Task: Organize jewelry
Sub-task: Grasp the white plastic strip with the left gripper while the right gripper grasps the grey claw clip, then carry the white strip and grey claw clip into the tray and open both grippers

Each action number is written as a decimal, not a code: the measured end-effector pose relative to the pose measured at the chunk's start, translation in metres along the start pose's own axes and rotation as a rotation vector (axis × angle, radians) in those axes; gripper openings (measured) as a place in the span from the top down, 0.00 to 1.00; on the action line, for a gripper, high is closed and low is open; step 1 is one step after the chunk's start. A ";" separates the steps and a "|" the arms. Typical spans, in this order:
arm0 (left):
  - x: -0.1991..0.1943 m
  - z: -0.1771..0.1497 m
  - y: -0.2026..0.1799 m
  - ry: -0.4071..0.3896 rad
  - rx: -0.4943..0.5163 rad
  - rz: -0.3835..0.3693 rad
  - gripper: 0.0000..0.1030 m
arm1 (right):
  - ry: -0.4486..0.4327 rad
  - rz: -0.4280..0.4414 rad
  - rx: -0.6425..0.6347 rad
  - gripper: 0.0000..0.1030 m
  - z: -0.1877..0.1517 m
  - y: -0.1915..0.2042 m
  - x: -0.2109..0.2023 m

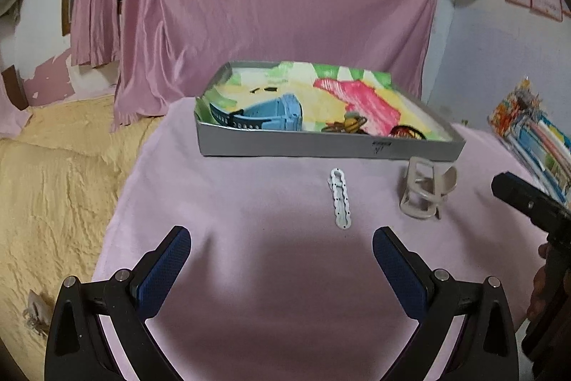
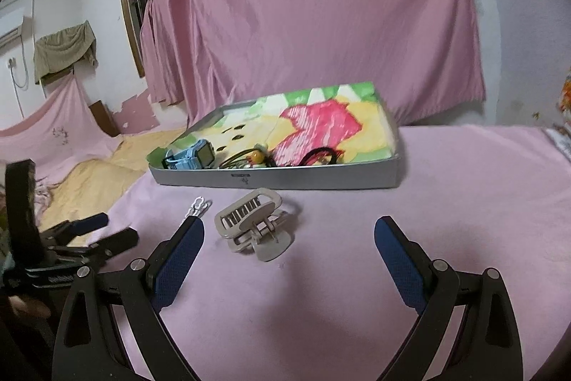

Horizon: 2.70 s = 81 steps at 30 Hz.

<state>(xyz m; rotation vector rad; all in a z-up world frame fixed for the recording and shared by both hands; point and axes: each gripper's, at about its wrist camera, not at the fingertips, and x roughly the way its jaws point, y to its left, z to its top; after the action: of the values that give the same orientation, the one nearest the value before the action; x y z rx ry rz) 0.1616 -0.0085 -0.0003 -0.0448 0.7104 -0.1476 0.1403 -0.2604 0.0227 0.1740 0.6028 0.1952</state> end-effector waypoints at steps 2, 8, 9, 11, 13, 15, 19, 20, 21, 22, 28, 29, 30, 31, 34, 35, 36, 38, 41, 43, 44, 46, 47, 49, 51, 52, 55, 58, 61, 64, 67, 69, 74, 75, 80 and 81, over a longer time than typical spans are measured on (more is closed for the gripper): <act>0.004 0.001 -0.003 0.019 0.017 -0.006 0.01 | 0.025 -0.005 -0.019 0.09 0.001 0.001 0.007; 0.011 0.006 -0.016 0.046 0.091 -0.053 0.13 | 0.117 0.024 -0.078 0.10 0.004 0.006 0.028; 0.013 0.007 -0.018 0.054 0.101 -0.061 0.16 | 0.126 0.030 -0.087 0.12 0.005 0.007 0.030; 0.018 0.008 -0.022 0.073 0.116 -0.079 0.26 | 0.143 0.037 -0.105 0.18 0.006 0.008 0.034; 0.025 0.010 -0.025 0.093 0.124 -0.090 0.33 | 0.168 0.047 -0.118 0.24 0.007 0.010 0.040; 0.031 0.012 -0.028 0.110 0.133 -0.103 0.39 | 0.194 0.057 -0.128 0.26 0.007 0.011 0.046; 0.042 0.017 -0.031 0.148 0.136 -0.120 0.49 | 0.248 0.093 -0.123 0.26 0.008 0.012 0.057; 0.043 0.019 -0.031 0.145 0.134 -0.128 0.54 | 0.259 0.096 -0.126 0.26 0.009 0.013 0.059; 0.044 0.021 -0.032 0.144 0.136 -0.128 0.56 | 0.265 0.096 -0.129 0.26 0.010 0.014 0.061; 0.048 0.023 -0.032 0.150 0.139 -0.119 0.58 | 0.268 0.093 -0.134 0.26 0.011 0.015 0.063; 0.054 0.029 -0.036 0.174 0.142 -0.137 0.69 | 0.291 0.092 -0.144 0.27 0.017 0.019 0.075; 0.055 0.030 -0.036 0.177 0.142 -0.141 0.72 | 0.293 0.093 -0.144 0.28 0.018 0.020 0.076; 0.056 0.030 -0.036 0.181 0.140 -0.144 0.73 | 0.295 0.094 -0.145 0.31 0.018 0.021 0.078; 0.057 0.031 -0.035 0.183 0.139 -0.145 0.76 | 0.297 0.094 -0.147 0.31 0.019 0.022 0.080; 0.058 0.033 -0.035 0.189 0.140 -0.146 0.83 | 0.306 0.096 -0.150 0.33 0.021 0.025 0.087; 0.059 0.033 -0.035 0.190 0.143 -0.144 0.86 | 0.307 0.097 -0.152 0.33 0.022 0.026 0.089; 0.059 0.033 -0.036 0.190 0.146 -0.140 0.87 | 0.309 0.099 -0.152 0.35 0.022 0.027 0.091; 0.059 0.034 -0.036 0.191 0.152 -0.144 0.90 | 0.318 0.108 -0.145 0.39 0.022 0.027 0.095; 0.059 0.033 -0.037 0.192 0.155 -0.158 0.91 | 0.316 0.112 -0.132 0.40 0.021 0.026 0.094; 0.058 0.033 -0.036 0.193 0.146 -0.189 0.95 | 0.310 0.122 -0.123 0.40 0.021 0.025 0.092; 0.057 0.032 -0.035 0.193 0.137 -0.201 0.95 | 0.304 0.126 -0.118 0.40 0.021 0.025 0.090; 0.055 0.028 -0.036 0.186 0.132 -0.212 0.95 | 0.294 0.131 -0.112 0.41 0.020 0.024 0.086; 0.054 0.026 -0.036 0.179 0.130 -0.214 0.95 | 0.289 0.133 -0.107 0.41 0.020 0.024 0.084; 0.050 0.024 -0.036 0.168 0.122 -0.227 0.95 | 0.273 0.139 -0.098 0.41 0.019 0.022 0.079; 0.045 0.023 -0.035 0.151 0.109 -0.239 0.95 | 0.255 0.141 -0.093 0.41 0.018 0.020 0.074; 0.042 0.024 -0.035 0.141 0.104 -0.240 0.95 | 0.245 0.143 -0.091 0.41 0.019 0.019 0.070; 0.030 0.034 -0.030 0.077 0.073 -0.255 0.95 | 0.199 0.140 -0.085 0.41 0.025 0.016 0.059; 0.021 0.049 -0.028 0.008 0.043 -0.264 0.95 | 0.149 0.127 -0.083 0.41 0.037 0.012 0.051; 0.021 0.066 -0.030 -0.039 0.032 -0.248 0.95 | 0.106 0.101 -0.073 0.41 0.051 0.007 0.050; 0.030 0.083 -0.033 -0.065 0.024 -0.247 0.95 | 0.074 0.068 -0.049 0.41 0.064 0.000 0.057; 0.047 0.096 -0.036 -0.059 0.025 -0.242 0.95 | 0.061 0.037 -0.024 0.41 0.075 -0.006 0.070; 0.061 0.103 -0.038 -0.038 0.020 -0.236 0.95 | 0.062 0.012 -0.015 0.41 0.081 -0.010 0.080; 0.087 0.107 -0.040 0.009 0.002 -0.225 0.95 | 0.099 -0.029 0.002 0.40 0.089 -0.021 0.109; 0.091 0.107 -0.040 0.018 -0.001 -0.224 0.95 | 0.109 -0.035 0.005 0.40 0.088 -0.022 0.114; 0.108 0.105 -0.036 0.059 -0.023 -0.216 0.95 | 0.152 -0.046 0.023 0.40 0.081 -0.027 0.134; 0.110 0.105 -0.036 0.067 -0.026 -0.214 0.95 | 0.159 -0.047 0.023 0.40 0.080 -0.027 0.136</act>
<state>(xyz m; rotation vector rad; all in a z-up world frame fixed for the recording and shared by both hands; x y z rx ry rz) 0.3083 -0.0612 0.0115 -0.1414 0.7734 -0.3464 0.2997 -0.2630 0.0073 0.1677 0.7666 0.1570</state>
